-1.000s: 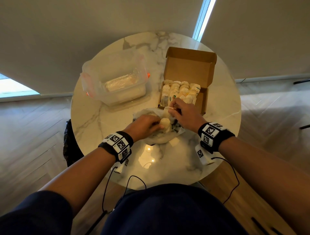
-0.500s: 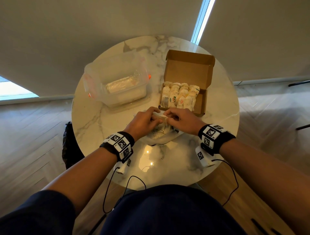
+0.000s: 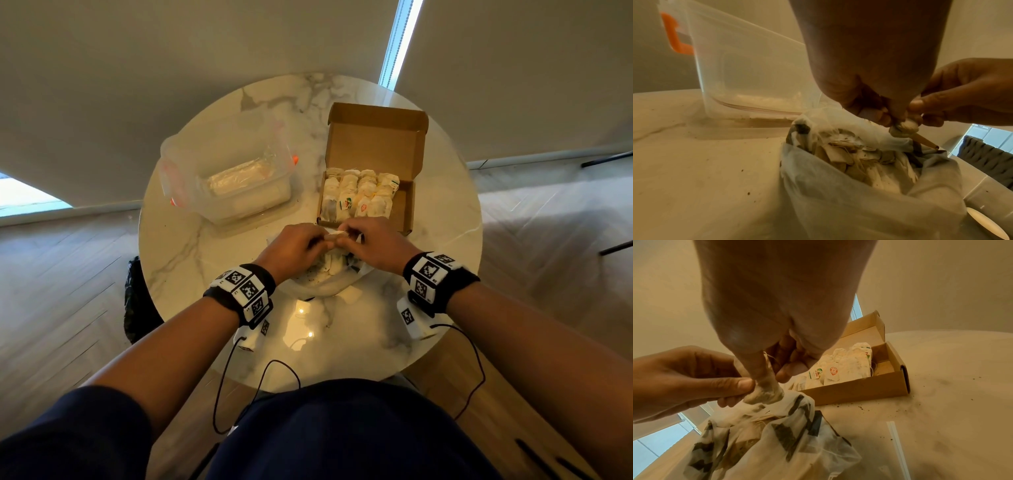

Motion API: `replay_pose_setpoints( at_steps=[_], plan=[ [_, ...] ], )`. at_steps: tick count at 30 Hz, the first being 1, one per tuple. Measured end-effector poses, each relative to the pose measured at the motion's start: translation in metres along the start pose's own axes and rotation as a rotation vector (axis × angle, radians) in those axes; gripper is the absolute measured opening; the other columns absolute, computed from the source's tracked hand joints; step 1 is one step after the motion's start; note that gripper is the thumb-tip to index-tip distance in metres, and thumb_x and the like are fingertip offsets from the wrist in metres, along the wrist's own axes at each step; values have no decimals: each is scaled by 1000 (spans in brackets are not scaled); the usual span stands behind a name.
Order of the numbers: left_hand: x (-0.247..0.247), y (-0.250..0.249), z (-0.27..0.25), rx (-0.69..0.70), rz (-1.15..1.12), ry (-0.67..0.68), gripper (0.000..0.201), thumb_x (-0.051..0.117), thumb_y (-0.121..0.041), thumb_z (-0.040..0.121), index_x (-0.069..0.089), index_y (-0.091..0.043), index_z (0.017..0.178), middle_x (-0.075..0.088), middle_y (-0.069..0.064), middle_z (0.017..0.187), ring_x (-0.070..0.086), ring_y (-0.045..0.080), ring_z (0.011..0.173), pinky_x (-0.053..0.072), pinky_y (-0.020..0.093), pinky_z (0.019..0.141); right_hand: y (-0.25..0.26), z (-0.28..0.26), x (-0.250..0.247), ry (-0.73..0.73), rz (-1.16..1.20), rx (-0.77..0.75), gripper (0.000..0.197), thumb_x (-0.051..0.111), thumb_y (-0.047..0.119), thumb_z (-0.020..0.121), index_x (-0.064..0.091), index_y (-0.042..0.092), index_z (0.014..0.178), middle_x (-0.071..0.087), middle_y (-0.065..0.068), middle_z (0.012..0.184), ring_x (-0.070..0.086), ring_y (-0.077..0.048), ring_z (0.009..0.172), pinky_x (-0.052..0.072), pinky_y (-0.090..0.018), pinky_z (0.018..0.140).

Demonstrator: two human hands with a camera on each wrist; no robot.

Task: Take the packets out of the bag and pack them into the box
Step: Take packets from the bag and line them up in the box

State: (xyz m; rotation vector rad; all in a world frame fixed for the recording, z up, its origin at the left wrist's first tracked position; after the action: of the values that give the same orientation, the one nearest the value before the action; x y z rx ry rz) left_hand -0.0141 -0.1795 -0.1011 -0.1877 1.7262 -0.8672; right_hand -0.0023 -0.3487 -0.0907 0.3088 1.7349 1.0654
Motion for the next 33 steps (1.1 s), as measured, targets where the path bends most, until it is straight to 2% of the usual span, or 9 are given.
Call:
replay_pose_setpoints(
  at_steps=[6,10,13,15,18,19,24,28,33],
  plan=[
    [0,-12,21,-21,-40,24,19,59,-39,96,66,-21,95,63,-5,81,55,6,72,40,21,62,-15,-1,-24,-80,-19,40,11,63,21,97,68,13,102,65,3,85,58,-6,74,45,-20,65],
    [2,-17,40,-6,-2,40,20,57,-38,97,67,-22,105,64,-8,92,55,4,78,41,17,67,-33,-2,-53,-149,-40,89,14,63,23,97,67,15,108,66,4,92,56,0,78,41,-8,70],
    [8,-19,56,-22,-13,38,18,57,-30,97,68,-19,107,65,-5,97,58,9,85,47,23,74,-57,-3,-75,-211,-42,188,16,63,26,97,68,17,109,69,2,94,61,-10,83,48,-17,74],
    [14,-21,66,-39,-7,40,17,58,-25,97,67,-16,108,64,-2,100,57,11,86,44,22,75,-76,-4,-87,-273,-55,241,13,63,25,96,68,17,106,70,0,92,63,-13,82,52,-23,74],
    [25,-26,79,-41,3,44,17,58,-16,96,67,-9,109,64,4,102,56,16,91,36,18,78,-103,-2,-100,-323,-92,302,8,63,24,95,67,19,101,69,1,89,61,-12,78,48,-14,69],
    [29,-26,82,-47,4,55,18,57,-14,96,67,-8,109,65,6,104,57,19,95,36,20,81,-110,-1,-102,-322,-108,315,7,62,24,95,66,19,99,68,1,88,59,-13,77,47,-15,68],
    [48,-20,88,-92,41,122,19,55,-11,92,69,-8,104,63,12,101,57,27,97,45,33,84,-126,13,-101,-286,-170,334,12,59,24,97,64,13,96,67,-6,90,57,-19,77,42,-26,69],
    [51,-19,91,-82,39,143,20,55,-8,92,72,-7,103,63,13,100,58,27,94,41,30,81,-132,25,-99,-287,-203,357,12,56,20,96,63,10,97,69,-14,91,63,-31,82,53,-41,73],
    [48,-19,90,-32,12,115,18,55,-8,94,72,-4,101,66,12,97,57,22,92,38,25,79,-131,34,-97,-348,-208,345,17,59,21,93,50,12,104,61,-8,98,57,-25,81,49,-36,73]
  ],
)
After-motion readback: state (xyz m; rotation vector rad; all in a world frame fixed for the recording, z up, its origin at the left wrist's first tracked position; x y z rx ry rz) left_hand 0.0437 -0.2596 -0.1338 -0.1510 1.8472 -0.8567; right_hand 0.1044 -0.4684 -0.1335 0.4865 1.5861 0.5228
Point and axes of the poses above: each hand's wrist, its own z-axis towards the middle knuckle, its own x-axis out of the palm, y = z × x, the point moved 5 cm from there along z, towards the middle knuckle
